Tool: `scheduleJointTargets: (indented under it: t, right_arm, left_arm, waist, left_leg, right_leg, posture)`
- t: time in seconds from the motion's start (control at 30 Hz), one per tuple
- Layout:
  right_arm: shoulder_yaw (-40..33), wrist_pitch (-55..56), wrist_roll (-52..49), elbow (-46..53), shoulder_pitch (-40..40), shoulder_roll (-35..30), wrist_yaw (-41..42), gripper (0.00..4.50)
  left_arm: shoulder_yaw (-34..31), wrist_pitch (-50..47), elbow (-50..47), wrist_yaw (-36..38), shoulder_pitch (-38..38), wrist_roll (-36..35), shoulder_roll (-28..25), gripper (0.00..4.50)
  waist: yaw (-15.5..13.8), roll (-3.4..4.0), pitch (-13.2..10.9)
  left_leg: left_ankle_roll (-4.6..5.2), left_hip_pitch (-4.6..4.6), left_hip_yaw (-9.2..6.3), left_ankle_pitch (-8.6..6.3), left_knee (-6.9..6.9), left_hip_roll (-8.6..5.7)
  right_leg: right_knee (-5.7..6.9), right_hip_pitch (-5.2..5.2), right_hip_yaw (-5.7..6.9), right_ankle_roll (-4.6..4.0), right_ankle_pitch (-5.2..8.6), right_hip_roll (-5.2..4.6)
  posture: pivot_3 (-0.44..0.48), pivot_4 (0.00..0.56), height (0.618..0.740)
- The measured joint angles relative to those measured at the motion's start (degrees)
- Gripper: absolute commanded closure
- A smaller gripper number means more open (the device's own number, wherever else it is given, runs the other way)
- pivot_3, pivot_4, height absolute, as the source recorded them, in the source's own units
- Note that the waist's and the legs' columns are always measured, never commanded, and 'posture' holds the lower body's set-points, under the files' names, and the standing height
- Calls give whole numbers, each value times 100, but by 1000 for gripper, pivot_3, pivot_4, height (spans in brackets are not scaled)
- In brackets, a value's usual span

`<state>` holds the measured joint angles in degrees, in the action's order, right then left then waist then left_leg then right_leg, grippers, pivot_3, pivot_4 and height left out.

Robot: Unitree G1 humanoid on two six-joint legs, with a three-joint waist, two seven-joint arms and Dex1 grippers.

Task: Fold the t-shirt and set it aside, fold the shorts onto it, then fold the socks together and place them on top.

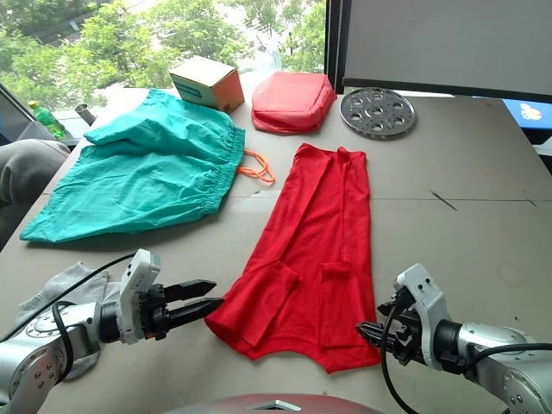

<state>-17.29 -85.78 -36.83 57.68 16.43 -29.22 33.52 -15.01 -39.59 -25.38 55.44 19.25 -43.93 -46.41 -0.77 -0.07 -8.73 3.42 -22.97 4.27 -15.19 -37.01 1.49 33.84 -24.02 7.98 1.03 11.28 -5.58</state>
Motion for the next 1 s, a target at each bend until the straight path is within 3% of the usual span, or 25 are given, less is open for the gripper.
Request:
scheduleJointTargets:
  t: [0.27, 0.37, 0.47, 0.57, 0.63, 0.8, 1.0]
  right_arm:
    - [43, 643, -10, 109, 687, -226, -140, 1235]
    - [138, 869, 27, 117, 859, -357, -184, 2035]
    - [390, 1122, 227, 48, 904, -497, -378, 3309]
    - [525, 1356, 371, -67, 897, -578, -533, 4500]
    - [549, 1448, 407, -121, 891, -590, -558, 4500]
    - [489, 1632, 385, -249, 941, -731, -489, 4500]
    - [-218, 2003, 373, -546, 1433, -1252, -157, 4500]
  left_arm:
    - [384, -151, -86, -120, -28, 221, -36, 1578]
    - [431, -112, -86, -97, -39, 319, -67, 1551]
    - [527, -187, -86, -134, -149, 333, -64, 2327]
    - [894, -316, -110, -225, -292, 343, 28, 3767]
    - [1099, -380, -127, -316, -365, 341, 135, 4390]
    - [1231, -526, -221, -533, -517, 323, 302, 4390]
    - [1181, -756, -354, -690, -503, 171, 310, 4390]
  waist:
    - [-8, -8, 3]
    - [-8, -8, 3]
    - [-6, -10, 6]
    - [1, -20, 12]
    - [11, -24, 13]
    - [1, -38, 19]
    - [-32, -45, 11]
  left_leg:
    - [0, 0, 0, 0, 13, -1]
    - [0, 1, 0, 0, 15, -2]
    - [0, 1, 0, 0, 17, -2]
    - [-1, 4, 0, 0, 21, -2]
    - [-1, 7, 0, 0, 21, -2]
    - [-1, 8, 0, 0, 21, -2]
    - [-1, 4, 0, 0, 20, -6]
  right_leg:
    - [-9, 0, 0, 0, 0, -1]
    - [-10, 0, 0, 0, 0, -3]
    - [-14, 0, 0, 1, 1, -5]
    - [-18, 0, 0, 1, 1, -4]
    - [-17, 0, 0, 1, 1, -4]
    - [-17, -1, 2, 1, 1, -4]
    - [-17, -1, 2, 1, 1, -8]
  posture:
    - [0, 150, 739]
    - [0, 150, 739]
    - [0, 150, 739]
    - [0, 150, 739]
    - [0, 150, 739]
    - [0, 150, 739]
    - [0, 150, 739]
